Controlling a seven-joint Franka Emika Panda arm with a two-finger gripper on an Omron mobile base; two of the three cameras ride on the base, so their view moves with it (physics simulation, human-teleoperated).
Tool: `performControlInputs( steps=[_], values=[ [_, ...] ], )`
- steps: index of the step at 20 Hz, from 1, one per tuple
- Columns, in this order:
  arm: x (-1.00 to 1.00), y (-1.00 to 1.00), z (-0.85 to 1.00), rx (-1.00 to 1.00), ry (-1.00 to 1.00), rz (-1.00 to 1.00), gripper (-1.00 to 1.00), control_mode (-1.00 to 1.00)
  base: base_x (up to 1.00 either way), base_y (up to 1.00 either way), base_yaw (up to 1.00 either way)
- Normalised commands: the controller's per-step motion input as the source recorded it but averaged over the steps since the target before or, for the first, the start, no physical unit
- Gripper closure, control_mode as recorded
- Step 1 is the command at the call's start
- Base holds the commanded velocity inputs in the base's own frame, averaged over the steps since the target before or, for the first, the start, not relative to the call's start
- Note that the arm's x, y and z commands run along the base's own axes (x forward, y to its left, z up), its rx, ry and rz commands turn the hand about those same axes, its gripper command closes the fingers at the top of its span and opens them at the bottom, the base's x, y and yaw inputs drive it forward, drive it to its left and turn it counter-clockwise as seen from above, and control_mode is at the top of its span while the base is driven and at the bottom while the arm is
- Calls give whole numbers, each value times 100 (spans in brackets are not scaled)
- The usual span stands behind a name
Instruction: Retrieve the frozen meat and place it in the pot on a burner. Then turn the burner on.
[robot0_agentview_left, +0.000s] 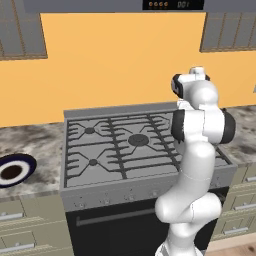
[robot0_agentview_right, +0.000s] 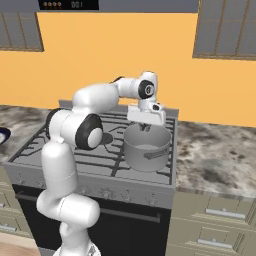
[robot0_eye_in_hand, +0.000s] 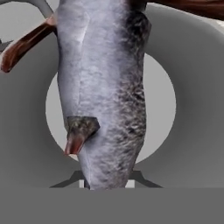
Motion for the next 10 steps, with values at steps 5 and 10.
performControlInputs(
  steps=[5,10],
  values=[
    [-12,0,-42,7,3,0,100,-100,0,0,0],
    [-9,0,-17,3,0,0,-100,-100,0,0,0]
  ],
)
